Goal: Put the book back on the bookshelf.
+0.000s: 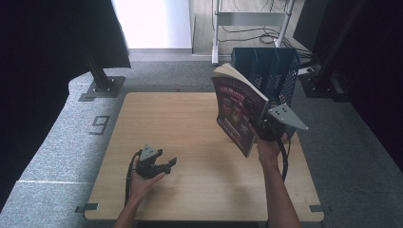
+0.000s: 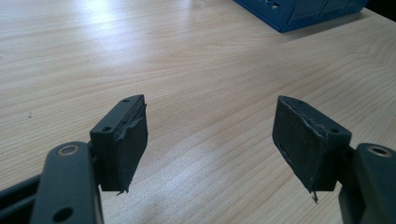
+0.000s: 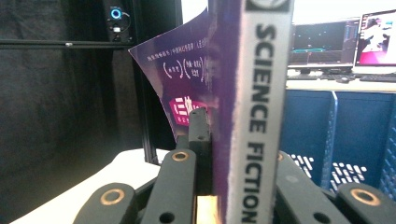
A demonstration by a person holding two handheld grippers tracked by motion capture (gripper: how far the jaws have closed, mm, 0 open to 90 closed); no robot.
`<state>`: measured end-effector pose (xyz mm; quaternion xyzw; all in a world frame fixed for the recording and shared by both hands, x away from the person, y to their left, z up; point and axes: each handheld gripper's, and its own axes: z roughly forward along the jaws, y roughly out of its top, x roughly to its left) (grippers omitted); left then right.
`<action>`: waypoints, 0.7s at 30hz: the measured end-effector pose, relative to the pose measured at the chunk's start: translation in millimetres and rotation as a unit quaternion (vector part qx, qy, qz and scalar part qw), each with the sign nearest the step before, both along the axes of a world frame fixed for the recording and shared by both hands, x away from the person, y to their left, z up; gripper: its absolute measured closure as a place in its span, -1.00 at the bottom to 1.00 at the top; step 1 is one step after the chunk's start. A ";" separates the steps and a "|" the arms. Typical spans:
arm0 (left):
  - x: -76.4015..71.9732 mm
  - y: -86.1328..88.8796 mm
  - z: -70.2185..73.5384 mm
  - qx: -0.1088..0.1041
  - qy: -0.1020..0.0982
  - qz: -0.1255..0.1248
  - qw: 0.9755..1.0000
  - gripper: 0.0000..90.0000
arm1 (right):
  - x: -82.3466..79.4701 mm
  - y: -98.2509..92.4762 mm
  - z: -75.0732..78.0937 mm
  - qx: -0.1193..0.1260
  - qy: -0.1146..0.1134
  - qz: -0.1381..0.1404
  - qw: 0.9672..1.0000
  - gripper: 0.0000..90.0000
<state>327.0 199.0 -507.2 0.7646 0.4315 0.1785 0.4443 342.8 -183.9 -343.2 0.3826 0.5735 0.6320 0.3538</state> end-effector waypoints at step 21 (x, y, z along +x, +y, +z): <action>-0.1 1.3 -0.2 -0.001 -0.001 0.002 1.000 -0.40 | 8.5 -15.4 4.8 0.001 -0.002 -0.037 0.999 0.82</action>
